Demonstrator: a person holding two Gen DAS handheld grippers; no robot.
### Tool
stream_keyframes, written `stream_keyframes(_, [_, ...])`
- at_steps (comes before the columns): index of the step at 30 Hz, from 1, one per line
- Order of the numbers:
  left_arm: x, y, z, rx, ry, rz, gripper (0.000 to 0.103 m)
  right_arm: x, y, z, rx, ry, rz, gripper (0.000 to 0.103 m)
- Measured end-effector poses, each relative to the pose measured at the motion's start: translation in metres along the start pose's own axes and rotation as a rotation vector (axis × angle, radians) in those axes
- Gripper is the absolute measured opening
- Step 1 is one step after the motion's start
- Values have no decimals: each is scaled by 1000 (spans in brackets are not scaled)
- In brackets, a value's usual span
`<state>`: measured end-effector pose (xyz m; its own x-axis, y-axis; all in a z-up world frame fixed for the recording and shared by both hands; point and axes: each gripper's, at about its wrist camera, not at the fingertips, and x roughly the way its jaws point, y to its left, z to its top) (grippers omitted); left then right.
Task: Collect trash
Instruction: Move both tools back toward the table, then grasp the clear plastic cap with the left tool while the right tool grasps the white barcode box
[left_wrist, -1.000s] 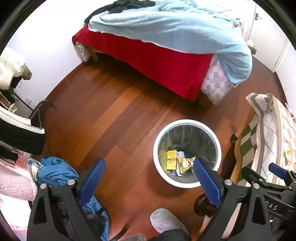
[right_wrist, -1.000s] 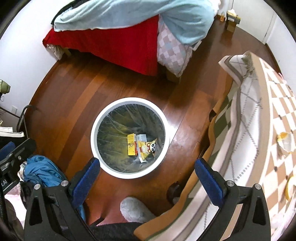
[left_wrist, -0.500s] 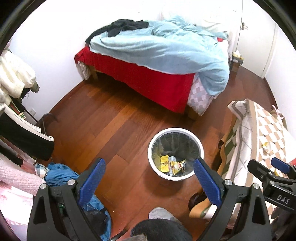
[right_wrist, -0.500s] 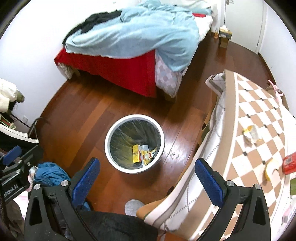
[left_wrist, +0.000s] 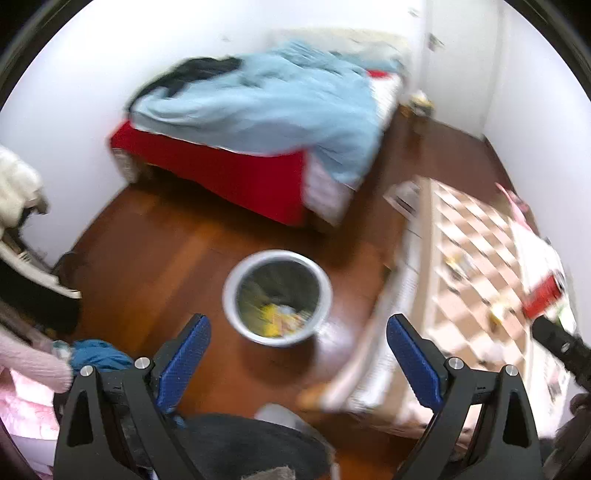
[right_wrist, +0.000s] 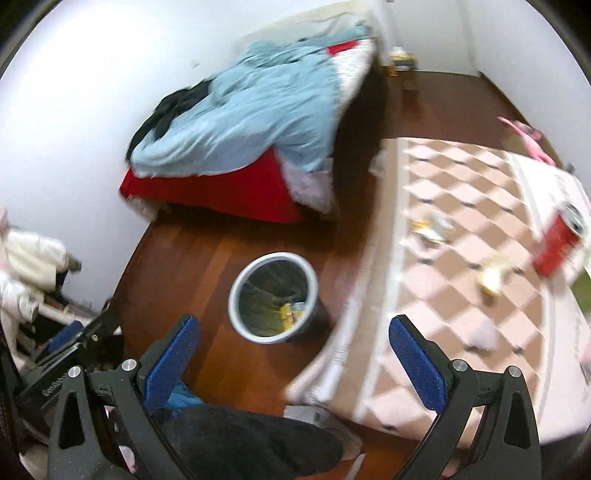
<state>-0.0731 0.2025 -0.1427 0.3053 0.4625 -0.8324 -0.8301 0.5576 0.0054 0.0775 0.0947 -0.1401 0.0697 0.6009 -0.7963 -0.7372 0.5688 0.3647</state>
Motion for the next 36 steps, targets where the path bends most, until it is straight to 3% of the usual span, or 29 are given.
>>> stream_keyframes(8, [56,-178,-41,173,157,-186,97,-61,-192,-22,289,-45,-268,103])
stream_keyframes(11, [80,-227,-61,231,221,-223,97,-73,-271,-40,421,-36,-366,103])
stream_keyframes(15, [113,-264,-77,272,278,-240,96,-78,-354,-63,540,-24,-449,103])
stream_keyframes(17, [122,-274,-81,262,289,-254,89,-79,-390,-75,598,-25,-468,103])
stream_keyframes(19, [131,-281,-82,250,297,-251,58,-78,-412,-81,631,-28,-470,102])
stream_keyframes(21, [140,-286,-82,243,321,-254,37,-76,-428,-83,651,-37,-468,97])
stream_keyframes(27, [136,-294,-86,284,270,-238,36,-53,-456,-83,689,-24,-437,89])
stream_keyframes(31, [131,-291,-87,302,237,-225,28,-34,-456,-79,667,6,-442,71])
stream_keyframes(32, [129,-289,-87,302,229,-227,28,-32,-451,-77,645,-1,-467,58])
stream_keyframes(34, [127,-286,-83,306,216,-229,27,-30,-447,-77,619,6,-507,49])
stream_keyframes(36, [123,-283,-81,312,193,-225,27,-31,-446,-78,620,-2,-495,48])
